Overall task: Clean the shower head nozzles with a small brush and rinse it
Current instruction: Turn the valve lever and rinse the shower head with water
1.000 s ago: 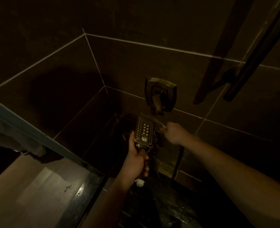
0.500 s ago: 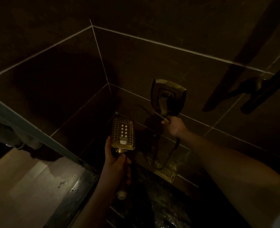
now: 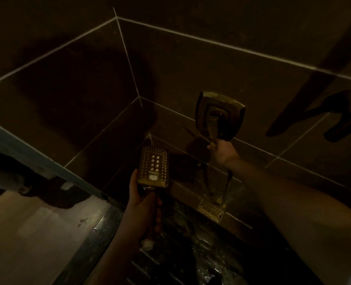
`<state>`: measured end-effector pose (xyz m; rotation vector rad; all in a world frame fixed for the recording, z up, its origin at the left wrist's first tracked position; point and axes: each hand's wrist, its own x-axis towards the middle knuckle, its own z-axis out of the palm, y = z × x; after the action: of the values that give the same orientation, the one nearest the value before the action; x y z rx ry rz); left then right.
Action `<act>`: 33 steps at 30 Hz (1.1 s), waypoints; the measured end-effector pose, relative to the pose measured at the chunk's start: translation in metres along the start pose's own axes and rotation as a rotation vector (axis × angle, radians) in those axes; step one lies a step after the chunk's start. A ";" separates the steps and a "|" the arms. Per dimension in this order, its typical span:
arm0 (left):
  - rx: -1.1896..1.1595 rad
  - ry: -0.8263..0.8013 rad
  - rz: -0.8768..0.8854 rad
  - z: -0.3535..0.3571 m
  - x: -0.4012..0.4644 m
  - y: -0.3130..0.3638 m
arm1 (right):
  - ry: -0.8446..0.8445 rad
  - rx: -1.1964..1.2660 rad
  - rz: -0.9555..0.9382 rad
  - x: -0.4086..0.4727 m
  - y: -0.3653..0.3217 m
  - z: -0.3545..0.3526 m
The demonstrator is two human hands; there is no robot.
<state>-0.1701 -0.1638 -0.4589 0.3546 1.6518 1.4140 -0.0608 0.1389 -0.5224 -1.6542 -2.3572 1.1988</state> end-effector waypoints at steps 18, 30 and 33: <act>-0.308 0.150 -0.093 0.033 0.013 0.023 | 0.170 0.335 -0.111 -0.145 -0.029 -0.006; -1.059 0.001 -0.251 0.104 0.000 0.090 | 0.279 0.231 -0.303 -0.276 -0.031 -0.023; -1.022 -0.046 -0.217 0.116 -0.015 0.097 | 0.328 0.184 -0.314 -0.278 -0.032 -0.034</act>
<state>-0.1041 -0.0714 -0.3583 -0.3646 0.7257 1.8394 0.0501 -0.0711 -0.3712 -1.2535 -2.1299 0.9674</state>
